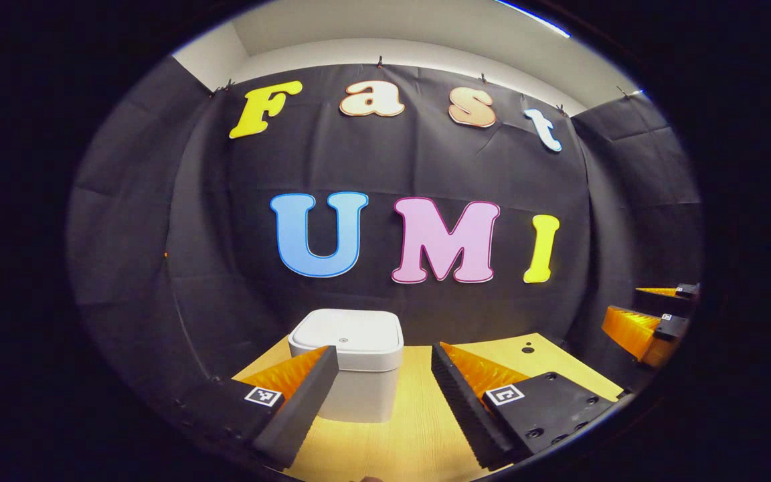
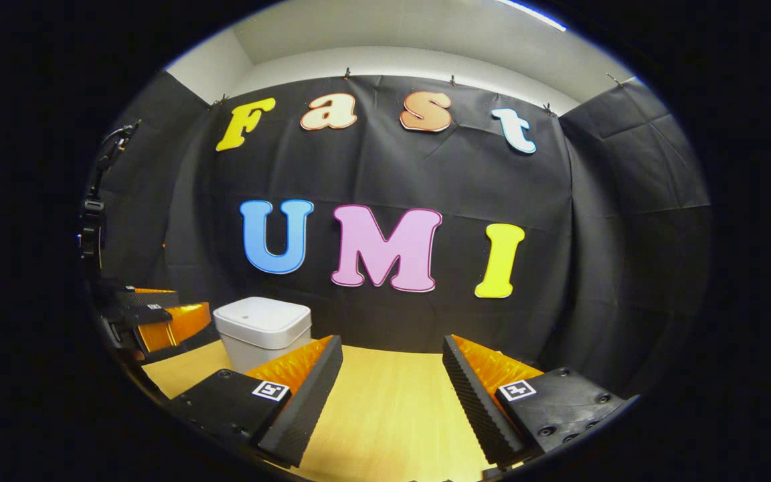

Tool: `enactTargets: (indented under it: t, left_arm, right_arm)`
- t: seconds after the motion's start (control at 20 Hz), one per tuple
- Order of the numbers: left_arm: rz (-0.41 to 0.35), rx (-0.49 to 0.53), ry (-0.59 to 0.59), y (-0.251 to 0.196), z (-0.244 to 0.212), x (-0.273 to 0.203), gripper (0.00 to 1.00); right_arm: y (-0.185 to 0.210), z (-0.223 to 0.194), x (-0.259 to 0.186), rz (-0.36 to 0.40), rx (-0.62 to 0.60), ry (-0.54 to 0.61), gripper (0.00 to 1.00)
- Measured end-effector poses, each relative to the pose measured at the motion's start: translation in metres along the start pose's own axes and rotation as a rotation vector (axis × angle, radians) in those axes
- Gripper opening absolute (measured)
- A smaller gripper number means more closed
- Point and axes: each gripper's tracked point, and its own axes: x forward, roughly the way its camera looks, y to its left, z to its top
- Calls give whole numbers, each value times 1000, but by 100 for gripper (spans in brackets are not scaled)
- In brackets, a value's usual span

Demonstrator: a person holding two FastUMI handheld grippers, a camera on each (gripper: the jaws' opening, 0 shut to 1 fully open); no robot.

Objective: Press the lid of the desktop garbage bin to open it, pick up the crumpled paper on the desktop and throw it into the bin, then pick up the pop can on the desktop and drop it into the bin, and finally close the garbage bin lid.

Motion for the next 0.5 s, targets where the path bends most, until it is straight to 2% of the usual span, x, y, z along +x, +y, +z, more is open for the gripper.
enactTargets:
  t: [0.3, 0.5]
  left_arm:
    - [5, 89, -53, 17, 7, -22, 95]
    - [5, 88, -73, 22, 13, -26, 95]
  right_arm:
    - [21, 4, -11, 32, 1, -17, 96]
    - [29, 9, -15, 34, 9, -31, 97]
